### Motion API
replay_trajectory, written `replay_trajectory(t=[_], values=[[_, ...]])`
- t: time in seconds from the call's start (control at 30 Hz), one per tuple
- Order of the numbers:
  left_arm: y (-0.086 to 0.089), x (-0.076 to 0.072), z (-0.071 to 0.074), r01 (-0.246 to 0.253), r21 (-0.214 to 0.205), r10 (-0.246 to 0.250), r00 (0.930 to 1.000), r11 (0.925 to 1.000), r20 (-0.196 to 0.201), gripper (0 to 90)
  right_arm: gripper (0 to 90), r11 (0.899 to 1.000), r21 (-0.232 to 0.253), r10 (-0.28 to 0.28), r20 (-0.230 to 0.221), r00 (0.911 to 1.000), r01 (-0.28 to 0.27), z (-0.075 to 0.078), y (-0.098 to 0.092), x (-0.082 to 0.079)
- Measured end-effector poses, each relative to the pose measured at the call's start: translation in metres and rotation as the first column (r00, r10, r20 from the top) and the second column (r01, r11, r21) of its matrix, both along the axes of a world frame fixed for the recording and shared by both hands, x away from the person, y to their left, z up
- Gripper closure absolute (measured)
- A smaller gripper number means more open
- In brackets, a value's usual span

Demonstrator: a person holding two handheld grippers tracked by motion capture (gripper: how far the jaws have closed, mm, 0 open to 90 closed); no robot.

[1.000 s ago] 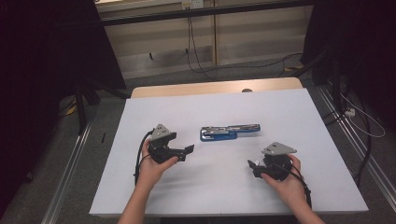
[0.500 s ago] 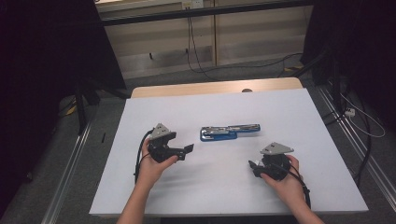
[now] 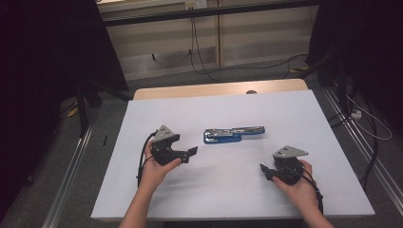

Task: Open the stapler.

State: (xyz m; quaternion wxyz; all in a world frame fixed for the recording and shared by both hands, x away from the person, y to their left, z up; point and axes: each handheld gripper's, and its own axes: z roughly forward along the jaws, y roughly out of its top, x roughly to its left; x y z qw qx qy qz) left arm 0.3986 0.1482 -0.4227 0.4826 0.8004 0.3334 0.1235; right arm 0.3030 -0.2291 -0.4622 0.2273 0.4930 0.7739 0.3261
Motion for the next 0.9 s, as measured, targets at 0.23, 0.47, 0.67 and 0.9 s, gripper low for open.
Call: replay_trajectory(t=[0.23,0.47,0.67,0.9], values=[[0.002,0.000,0.001,-0.001,0.004,0.000,1.0000,1.0000,0.005,11.0,58.7,0.999,0.030,0.013,-0.027,0.9995,-0.012,0.001,-0.001,-0.001],[0.000,0.000,0.001,0.005,0.011,-0.005,1.0000,0.9999,0.008,11.2,67.6,0.999,0.028,0.046,-0.054,0.9975,-0.044,0.004,0.001,0.003],[0.000,0.001,0.001,0.007,0.014,-0.007,0.9999,0.9999,0.011,11.4,71.8,0.998,0.012,0.069,-0.098,0.9928,-0.069,0.008,0.002,0.010],[-0.002,0.001,0.001,0.011,0.020,-0.012,0.9999,0.9997,0.012,11.5,78.4,0.995,-0.023,0.095,-0.151,0.9840,-0.099,0.013,0.008,0.017]])
